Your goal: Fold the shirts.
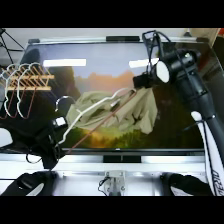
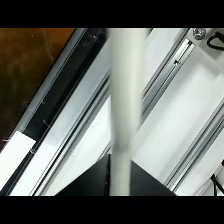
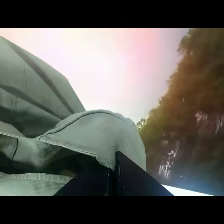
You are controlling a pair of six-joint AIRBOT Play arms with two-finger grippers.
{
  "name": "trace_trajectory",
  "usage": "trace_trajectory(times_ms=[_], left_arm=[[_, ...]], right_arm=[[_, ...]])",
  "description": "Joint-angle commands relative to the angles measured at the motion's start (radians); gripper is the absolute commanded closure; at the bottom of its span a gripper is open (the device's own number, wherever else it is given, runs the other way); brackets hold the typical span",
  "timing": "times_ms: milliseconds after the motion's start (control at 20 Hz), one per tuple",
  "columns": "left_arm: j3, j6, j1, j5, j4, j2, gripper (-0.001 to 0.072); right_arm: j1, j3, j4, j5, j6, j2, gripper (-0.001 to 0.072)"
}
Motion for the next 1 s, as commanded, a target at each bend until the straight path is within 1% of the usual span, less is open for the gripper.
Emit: trace_trajectory(times_ms=[0,100,200,350,500,600,700,800,900,950], left_arm=[[-0.004,-0.011,-0.006,0.077,0.001,-0.026,0.0663],[-0.003,-0.027,-0.006,0.152,0.0,-0.063,0.0663],[-0.003,-0.023,-0.006,0.167,0.0,-0.111,0.0663],[-0.004,0.057,-0.006,0.169,-0.001,-0.173,0.0663],[-0.004,0.067,-0.007,0.208,-0.007,-0.193,0.0663],[-0.004,0.09,-0.008,0.223,-0.02,-0.202,0.0663],[-0.004,0.093,-0.009,0.245,-0.06,-0.232,0.0663],[-0.003,0.134,-0.033,0.293,-0.148,-0.279,0.0663],[-0.003,0.124,-0.078,0.361,-0.155,-0.336,0.0664],[-0.003,0.089,-0.092,0.396,-0.155,-0.365,0.0663]], right_arm=[[0.001,0.002,0.018,-0.011,-0.004,0.008,0.0645],[0.001,0.01,0.026,-0.009,-0.004,0.01,0.0644],[0.001,0.012,0.028,-0.013,-0.004,0.016,0.0645],[0.001,0.012,0.027,-0.013,-0.005,0.024,0.0644],[0.001,0.012,0.023,-0.02,-0.005,0.024,0.0644],[0.001,0.012,0.028,-0.035,-0.005,0.024,0.0644],[0.001,0.023,0.085,-0.058,-0.021,0.026,0.0645],[0.001,0.057,0.225,-0.087,-0.105,0.026,0.0645],[0.002,0.094,0.347,-0.101,-0.156,0.031,0.0645],[0.002,0.113,0.393,-0.1,-0.164,0.036,0.0645]])
